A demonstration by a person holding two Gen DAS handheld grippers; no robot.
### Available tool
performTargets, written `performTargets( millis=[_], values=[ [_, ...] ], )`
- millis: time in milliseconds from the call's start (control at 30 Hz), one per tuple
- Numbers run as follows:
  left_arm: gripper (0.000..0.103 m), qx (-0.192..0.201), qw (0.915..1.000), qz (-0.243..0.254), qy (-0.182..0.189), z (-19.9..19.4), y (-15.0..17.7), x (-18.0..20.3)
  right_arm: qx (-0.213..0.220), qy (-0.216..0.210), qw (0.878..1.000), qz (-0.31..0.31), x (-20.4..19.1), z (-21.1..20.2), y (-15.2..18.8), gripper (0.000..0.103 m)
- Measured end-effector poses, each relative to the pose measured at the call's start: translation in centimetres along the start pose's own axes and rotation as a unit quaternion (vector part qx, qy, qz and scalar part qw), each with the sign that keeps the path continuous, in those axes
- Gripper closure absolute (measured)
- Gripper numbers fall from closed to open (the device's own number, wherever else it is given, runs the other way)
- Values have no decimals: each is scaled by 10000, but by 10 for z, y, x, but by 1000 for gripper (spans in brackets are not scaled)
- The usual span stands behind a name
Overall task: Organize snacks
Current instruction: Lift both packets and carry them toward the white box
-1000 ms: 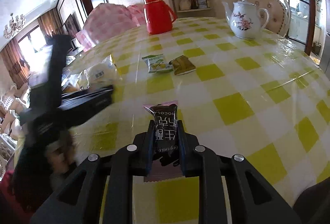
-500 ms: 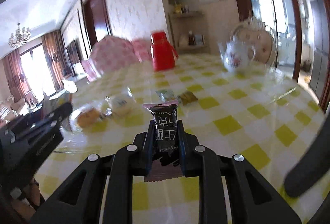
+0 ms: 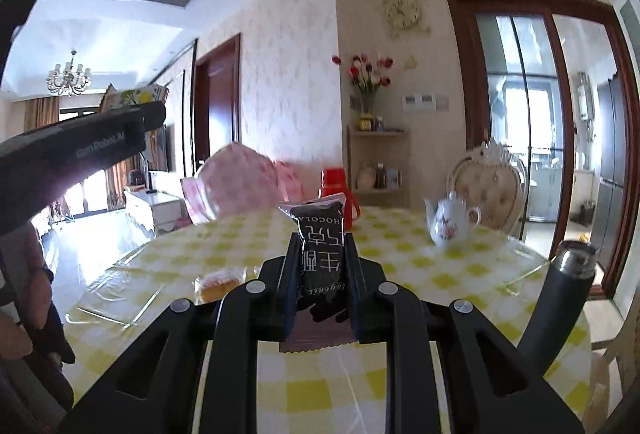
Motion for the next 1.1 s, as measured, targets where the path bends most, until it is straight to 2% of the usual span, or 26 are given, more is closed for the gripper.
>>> performTargets(
  millis=[433, 767, 967, 1100],
  values=[
    [64, 204, 9994, -190, -222, -52, -5, -48, 494, -241, 9980, -298, -51, -56, -24, 82],
    [64, 73, 9958, -502, -762, -77, 22, -135, 503, -858, 9925, -718, -133, -70, -16, 82],
    [64, -241, 9908, -559, -1209, -87, 54, -198, 195, -1546, 9830, -975, -206, -68, 11, 82],
    [64, -867, 9833, -475, -1528, -101, 105, -249, -511, -2236, 9662, -1176, -267, -62, 59, 82]
  ],
)
Point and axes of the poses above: each gripper's, at about its wrist camera, not at the fingertips, and z roughly the way its jaws point, x to its right, y to its underside, the point moved 7 cm from there along z, roughly the way its jaws point, and after that the axes turned 10 degrees about z, right-handed, at the moved point
